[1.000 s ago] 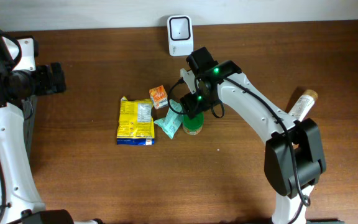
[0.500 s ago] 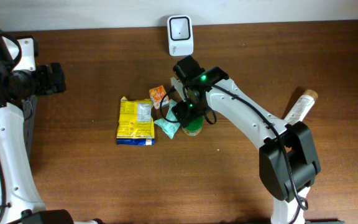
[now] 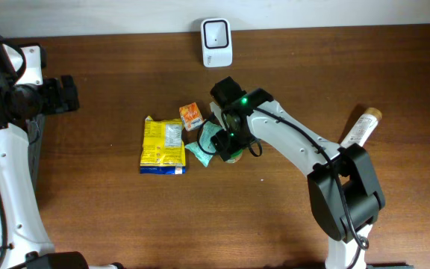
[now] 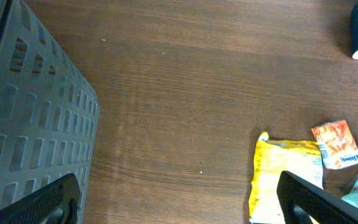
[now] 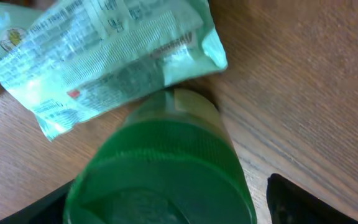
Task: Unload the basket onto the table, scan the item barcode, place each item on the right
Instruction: 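Lift the green-lid jar with the right gripper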
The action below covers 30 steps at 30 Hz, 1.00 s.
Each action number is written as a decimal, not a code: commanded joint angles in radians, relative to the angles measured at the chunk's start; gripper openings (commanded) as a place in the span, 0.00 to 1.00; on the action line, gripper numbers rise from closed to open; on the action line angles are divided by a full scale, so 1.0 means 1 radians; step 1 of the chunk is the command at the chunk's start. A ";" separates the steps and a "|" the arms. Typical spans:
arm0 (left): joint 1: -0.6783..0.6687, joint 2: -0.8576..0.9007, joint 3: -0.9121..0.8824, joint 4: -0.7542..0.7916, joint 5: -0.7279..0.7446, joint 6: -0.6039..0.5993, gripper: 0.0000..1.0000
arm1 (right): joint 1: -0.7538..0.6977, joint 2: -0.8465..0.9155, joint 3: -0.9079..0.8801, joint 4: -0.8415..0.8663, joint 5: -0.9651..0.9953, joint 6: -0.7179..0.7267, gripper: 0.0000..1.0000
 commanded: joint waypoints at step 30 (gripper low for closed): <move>0.005 0.007 0.004 0.002 0.007 0.016 0.99 | -0.233 -0.113 0.626 -0.548 -0.924 -0.368 0.57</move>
